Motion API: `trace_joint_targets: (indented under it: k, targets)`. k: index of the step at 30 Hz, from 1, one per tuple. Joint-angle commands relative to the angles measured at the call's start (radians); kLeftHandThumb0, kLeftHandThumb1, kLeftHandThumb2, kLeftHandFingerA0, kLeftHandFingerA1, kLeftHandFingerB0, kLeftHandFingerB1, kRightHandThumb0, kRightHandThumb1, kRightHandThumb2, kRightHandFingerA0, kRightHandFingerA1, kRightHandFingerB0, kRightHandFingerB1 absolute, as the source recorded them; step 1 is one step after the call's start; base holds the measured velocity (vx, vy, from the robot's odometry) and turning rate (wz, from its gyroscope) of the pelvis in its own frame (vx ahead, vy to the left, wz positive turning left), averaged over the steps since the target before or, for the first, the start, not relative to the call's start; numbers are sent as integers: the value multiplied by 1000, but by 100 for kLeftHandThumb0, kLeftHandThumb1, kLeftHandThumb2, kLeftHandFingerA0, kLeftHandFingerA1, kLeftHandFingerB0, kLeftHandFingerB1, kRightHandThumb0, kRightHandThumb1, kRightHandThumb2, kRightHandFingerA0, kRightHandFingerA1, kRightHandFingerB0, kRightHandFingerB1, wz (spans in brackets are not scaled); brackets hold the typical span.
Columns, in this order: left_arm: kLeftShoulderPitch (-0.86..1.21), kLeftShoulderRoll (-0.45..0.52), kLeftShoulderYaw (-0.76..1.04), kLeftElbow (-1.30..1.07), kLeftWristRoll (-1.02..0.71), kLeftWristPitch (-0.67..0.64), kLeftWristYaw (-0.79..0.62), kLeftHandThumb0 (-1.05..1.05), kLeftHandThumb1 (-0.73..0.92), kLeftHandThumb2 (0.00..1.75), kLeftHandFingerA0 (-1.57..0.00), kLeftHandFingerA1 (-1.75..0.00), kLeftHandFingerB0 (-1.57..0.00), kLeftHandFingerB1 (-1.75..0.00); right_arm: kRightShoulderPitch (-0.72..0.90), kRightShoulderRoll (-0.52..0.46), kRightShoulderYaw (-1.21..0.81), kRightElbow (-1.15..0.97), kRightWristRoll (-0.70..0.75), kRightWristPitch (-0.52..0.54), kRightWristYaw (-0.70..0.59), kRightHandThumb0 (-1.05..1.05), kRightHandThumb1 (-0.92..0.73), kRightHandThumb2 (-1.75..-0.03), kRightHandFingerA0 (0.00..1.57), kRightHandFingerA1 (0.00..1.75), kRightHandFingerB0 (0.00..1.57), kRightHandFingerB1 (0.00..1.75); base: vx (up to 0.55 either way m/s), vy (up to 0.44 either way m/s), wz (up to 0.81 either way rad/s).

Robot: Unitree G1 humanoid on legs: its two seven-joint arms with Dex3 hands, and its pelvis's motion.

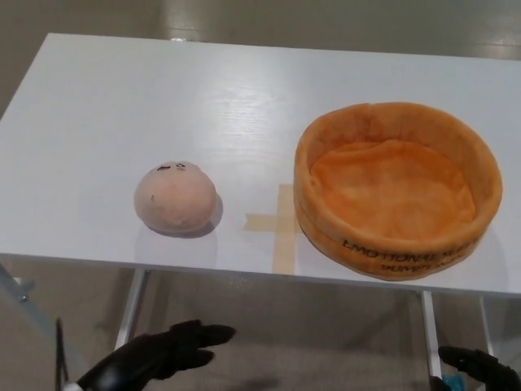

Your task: Use the left hand to pick up the pink round toy on the left and place it inside the orange plate on the desk.

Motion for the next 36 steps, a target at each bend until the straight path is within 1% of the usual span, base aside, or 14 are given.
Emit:
trace_joint_targets:
  k: [1,6,7,9,10,15,16,20,21,24,27,29,32,36]
  targets:
    - [81,172,-153,-501,-370,195,-556,-36,48,105,-1,-50,0,-47,3,-2,1,11,6,-7,-7,-27,-64,-58,61,68,49,48,0,0,0]
    - [59,193,-167,-595,-475,237,-628,-36,47,104,-2,-50,0,-47,-2,0,-1,11,7,-7,-14,-26,-63,-58,62,67,50,49,0,0,0]
    - [57,197,-164,-648,-530,249,-640,-64,72,62,-20,-37,-18,-28,-2,1,-4,11,11,-7,-11,-25,-63,-58,63,71,50,49,0,0,0]
    - [55,208,-158,-706,-567,260,-634,-66,72,62,-18,-37,-18,-29,-2,2,-5,10,12,-8,-10,-24,-62,-58,63,72,50,49,0,0,0]
    - [58,228,-139,-783,-600,281,-595,-37,46,103,-2,-51,0,-48,-4,3,-5,10,12,-8,-11,-24,-63,-58,63,70,51,49,0,0,0]
    - [63,259,-27,-950,-701,345,-437,-35,43,99,-2,-51,0,-48,-10,4,-4,11,12,6,-10,-25,-63,-58,62,67,51,48,0,0,0]
    - [59,252,-3,-959,-704,344,-403,-60,62,59,-17,-32,-19,-28,-10,4,-4,11,11,6,-11,-25,-63,-58,62,67,51,48,0,0,0]
    - [-14,176,80,-925,-630,334,-250,-56,61,59,-15,-33,-18,-28,-8,4,5,11,2,-1,-19,-25,-63,-58,63,68,51,49,0,0,0]
    - [-42,156,96,-905,-621,348,-220,-32,45,97,-2,-51,0,-47,-9,5,2,11,4,-1,-21,-24,-62,-57,65,69,52,50,0,0,0]
    - [-82,119,122,-872,-592,343,-193,-30,45,96,-2,-51,0,-47,-2,8,3,12,3,-9,-22,-25,-62,-58,64,68,52,50,0,0,0]
    - [-269,39,176,-604,-238,131,-49,-25,28,83,-2,-51,0,-47,1,11,-6,13,14,0,-10,-25,-63,-58,61,69,51,48,0,0,2]
    - [-304,23,186,-545,-168,89,-25,-25,28,83,-2,-51,0,-47,2,11,-6,14,14,0,-9,-25,-63,-58,61,69,51,48,0,0,0]
    - [-377,18,181,-396,-46,11,43,-42,41,54,0,-25,-13,-26,4,10,-3,13,11,-5,-8,-26,-63,-58,63,69,50,49,0,0,0]
    - [-468,58,130,-210,153,-35,177,-45,32,68,0,-14,-10,-33,4,8,-3,12,11,-6,-9,-25,-63,-58,63,70,50,49,0,0,0]
